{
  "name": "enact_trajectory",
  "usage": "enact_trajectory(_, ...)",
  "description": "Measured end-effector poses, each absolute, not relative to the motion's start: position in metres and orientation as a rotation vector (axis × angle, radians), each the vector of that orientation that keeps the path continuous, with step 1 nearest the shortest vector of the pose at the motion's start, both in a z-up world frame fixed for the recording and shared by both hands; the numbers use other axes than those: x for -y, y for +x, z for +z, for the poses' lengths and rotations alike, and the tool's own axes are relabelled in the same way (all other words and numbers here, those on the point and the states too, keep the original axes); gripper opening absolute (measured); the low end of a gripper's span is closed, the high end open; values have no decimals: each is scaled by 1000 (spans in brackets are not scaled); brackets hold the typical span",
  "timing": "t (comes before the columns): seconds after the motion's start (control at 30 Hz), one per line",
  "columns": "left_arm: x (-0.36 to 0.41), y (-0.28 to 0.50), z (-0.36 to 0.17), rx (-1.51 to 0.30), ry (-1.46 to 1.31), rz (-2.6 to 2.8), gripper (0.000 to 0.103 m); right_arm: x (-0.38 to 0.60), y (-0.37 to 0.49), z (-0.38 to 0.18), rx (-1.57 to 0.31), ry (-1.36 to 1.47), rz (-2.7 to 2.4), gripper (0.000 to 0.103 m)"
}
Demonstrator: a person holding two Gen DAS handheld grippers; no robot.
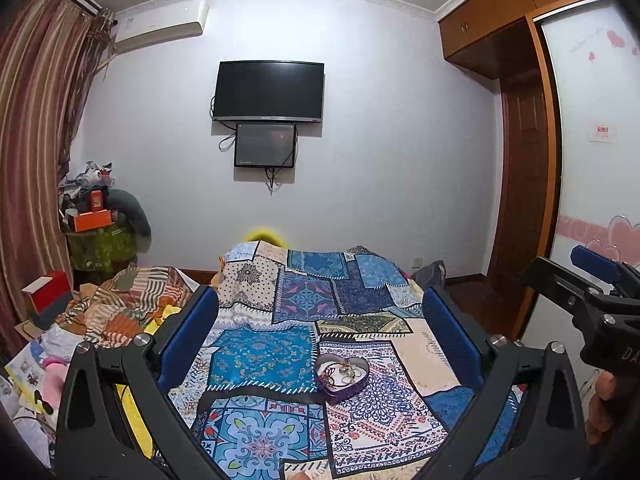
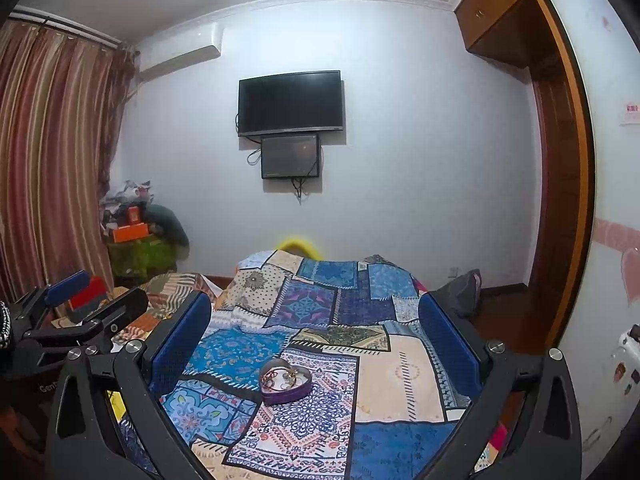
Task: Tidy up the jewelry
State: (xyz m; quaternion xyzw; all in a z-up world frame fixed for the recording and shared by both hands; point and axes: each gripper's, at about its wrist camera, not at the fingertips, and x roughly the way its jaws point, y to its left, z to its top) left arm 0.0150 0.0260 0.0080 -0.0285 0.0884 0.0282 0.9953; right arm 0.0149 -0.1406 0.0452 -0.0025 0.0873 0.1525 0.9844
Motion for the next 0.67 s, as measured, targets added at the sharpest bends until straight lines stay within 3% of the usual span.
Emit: enact_trajectory(0.67,-38,45,-11,-240,-81,48,102,138,41,31,-251,3,303,103)
